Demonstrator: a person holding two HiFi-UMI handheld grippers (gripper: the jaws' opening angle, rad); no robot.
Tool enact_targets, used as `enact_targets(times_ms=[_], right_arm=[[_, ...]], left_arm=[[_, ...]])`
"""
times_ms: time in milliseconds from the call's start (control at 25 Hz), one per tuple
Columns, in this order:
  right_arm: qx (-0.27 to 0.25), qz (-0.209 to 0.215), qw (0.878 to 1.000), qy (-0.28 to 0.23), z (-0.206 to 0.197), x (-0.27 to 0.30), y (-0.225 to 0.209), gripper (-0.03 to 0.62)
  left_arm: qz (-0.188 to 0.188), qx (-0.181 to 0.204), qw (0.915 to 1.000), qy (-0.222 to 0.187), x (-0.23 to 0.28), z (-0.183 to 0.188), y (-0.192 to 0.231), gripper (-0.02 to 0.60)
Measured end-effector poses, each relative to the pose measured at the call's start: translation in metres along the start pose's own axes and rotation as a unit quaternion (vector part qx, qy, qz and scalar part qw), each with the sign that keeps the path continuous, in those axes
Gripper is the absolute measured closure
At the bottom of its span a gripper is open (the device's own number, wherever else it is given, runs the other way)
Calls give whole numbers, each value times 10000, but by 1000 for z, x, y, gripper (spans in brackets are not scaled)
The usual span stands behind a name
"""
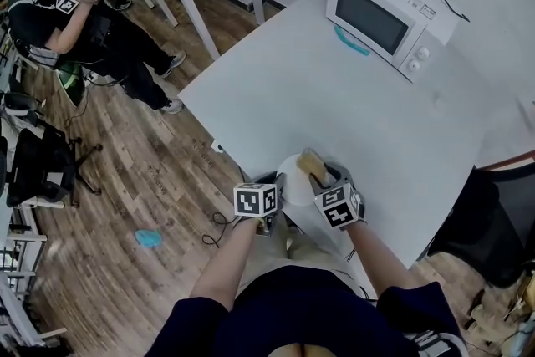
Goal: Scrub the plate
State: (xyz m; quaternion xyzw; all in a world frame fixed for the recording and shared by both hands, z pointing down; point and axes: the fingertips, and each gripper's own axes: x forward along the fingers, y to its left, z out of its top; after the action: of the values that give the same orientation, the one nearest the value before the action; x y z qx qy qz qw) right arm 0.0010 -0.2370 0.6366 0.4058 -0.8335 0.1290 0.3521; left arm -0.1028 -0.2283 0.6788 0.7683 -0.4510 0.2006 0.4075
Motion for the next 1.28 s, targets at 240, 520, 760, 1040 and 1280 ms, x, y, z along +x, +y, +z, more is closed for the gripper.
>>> enact_targets(times_ms=[240,520,760,1040,1280], right_arm=[[137,119,9998,-30,9,9,14,421],[-141,601,9981,-40,6,5,44,421],[19,745,9972,103,-10,-6,47,421],[-316,888,9952,250,-24,-21,51,421],[-198,595,9975,312,-28,-24,30,421]], left_arm=[[16,32,10000,-11,-2,-1,1,509],[12,135,9999,14,2,-3,-1,508],[67,202,9998,11,1,-3,-1,508],[49,194,9998,-7,2,-4,-2,508],[75,221,9997,6,1,-3,-2,508]])
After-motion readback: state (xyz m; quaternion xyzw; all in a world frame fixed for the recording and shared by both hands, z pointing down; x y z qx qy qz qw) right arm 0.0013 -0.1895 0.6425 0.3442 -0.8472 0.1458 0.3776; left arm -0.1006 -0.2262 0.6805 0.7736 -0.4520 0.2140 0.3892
